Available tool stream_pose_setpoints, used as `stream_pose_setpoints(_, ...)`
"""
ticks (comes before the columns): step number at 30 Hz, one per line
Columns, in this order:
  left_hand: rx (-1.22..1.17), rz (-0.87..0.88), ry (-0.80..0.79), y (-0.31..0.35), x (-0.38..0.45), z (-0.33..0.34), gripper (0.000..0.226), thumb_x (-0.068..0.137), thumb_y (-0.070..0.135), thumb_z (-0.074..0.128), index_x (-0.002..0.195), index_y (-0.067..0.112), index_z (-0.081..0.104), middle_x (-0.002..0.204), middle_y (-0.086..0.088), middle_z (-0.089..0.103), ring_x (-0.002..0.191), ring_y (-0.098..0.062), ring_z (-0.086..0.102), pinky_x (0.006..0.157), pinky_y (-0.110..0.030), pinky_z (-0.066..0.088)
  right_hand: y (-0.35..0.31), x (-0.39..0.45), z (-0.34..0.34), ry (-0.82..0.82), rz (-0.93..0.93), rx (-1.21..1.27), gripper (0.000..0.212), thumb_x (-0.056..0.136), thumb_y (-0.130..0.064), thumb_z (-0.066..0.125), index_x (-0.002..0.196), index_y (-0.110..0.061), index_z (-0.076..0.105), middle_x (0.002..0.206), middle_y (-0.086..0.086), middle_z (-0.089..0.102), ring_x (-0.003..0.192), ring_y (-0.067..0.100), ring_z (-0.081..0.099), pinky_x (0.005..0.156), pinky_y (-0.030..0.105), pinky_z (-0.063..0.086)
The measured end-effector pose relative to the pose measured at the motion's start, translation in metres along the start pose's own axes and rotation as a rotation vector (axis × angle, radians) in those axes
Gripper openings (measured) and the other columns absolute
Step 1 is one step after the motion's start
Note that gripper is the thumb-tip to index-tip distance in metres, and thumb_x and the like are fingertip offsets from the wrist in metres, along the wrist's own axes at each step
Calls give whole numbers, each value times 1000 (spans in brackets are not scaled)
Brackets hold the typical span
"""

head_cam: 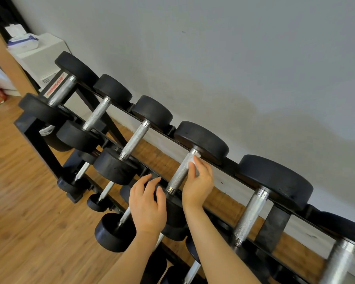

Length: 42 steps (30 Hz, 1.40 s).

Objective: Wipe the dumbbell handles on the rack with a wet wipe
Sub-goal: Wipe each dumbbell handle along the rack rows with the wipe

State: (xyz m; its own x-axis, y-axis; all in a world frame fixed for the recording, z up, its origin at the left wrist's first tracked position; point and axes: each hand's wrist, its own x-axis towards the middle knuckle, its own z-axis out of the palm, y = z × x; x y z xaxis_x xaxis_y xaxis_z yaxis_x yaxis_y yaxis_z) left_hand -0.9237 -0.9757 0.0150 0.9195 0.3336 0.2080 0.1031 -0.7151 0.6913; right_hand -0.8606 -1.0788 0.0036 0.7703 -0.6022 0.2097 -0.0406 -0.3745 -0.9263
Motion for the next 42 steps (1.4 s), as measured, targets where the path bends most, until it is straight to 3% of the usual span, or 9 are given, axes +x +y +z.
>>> stream_pose_setpoints(3, -2, -8, -5, 1, 0, 0, 47, 94, 40, 34, 115, 17, 70, 128, -2, 60, 123, -21, 49, 103, -39, 35, 4, -4, -6, -41, 3, 29, 24, 93, -9, 63, 115, -10, 70, 104, 4, 68, 88, -3, 61, 75, 10, 51)
stream_pose_setpoints(7, 4, -11, -10, 2, 0, 0, 48, 94, 40, 33, 115, 18, 70, 128, -2, 60, 123, -21, 48, 103, -39, 35, 0, 10, -2, -27, 26, 69, 22, 92, -6, 64, 113, -8, 71, 108, 5, 67, 91, 5, 64, 78, 19, 54)
stream_pose_setpoints(14, -8, -10, 0, 2, -1, 0, 47, 94, 39, 34, 115, 18, 70, 128, -1, 60, 122, -19, 48, 102, -43, 38, 8, -6, -11, -123, -57, 34, 24, 91, -7, 64, 114, -7, 70, 110, 3, 62, 92, 10, 64, 77, 12, 53)
stream_pose_setpoints(18, 6, -8, 0, 2, -1, 0, 46, 94, 38, 35, 116, 18, 70, 128, 0, 60, 122, -18, 48, 102, -42, 39, 1, 5, -5, -45, 6, 96, 21, 92, -9, 63, 112, -9, 71, 111, 3, 63, 94, 9, 64, 80, 15, 53)
stream_pose_setpoints(23, 13, -7, -4, 1, 0, 1, 46, 94, 38, 34, 117, 19, 70, 128, 0, 60, 123, -19, 49, 102, -40, 37, 6, -10, -11, -104, -43, 87, 23, 90, -6, 65, 112, -7, 71, 105, -3, 60, 90, 10, 65, 78, 11, 52)
stream_pose_setpoints(31, 18, -13, 0, 4, -1, -1, 47, 94, 38, 33, 117, 19, 70, 128, 0, 61, 124, -17, 47, 103, -38, 35, 5, -1, -7, -75, 60, 174, 24, 90, -5, 65, 113, -9, 71, 106, 4, 63, 92, 7, 65, 78, 19, 56)
stream_pose_setpoints(37, 17, -20, 0, 4, 0, -1, 47, 94, 39, 33, 117, 19, 70, 129, 0, 60, 125, -18, 48, 105, -42, 38, 6, -6, -15, -113, 126, 210, 23, 86, -4, 68, 109, -8, 72, 98, 5, 68, 89, 11, 67, 73, 14, 54)
stream_pose_setpoints(42, 15, -11, 1, 2, 0, 0, 47, 94, 38, 33, 117, 19, 70, 129, 1, 60, 125, -18, 49, 105, -39, 35, 2, 4, -11, -108, 125, 153, 23, 88, -4, 68, 110, -8, 71, 103, 4, 66, 89, 4, 66, 76, 21, 57)
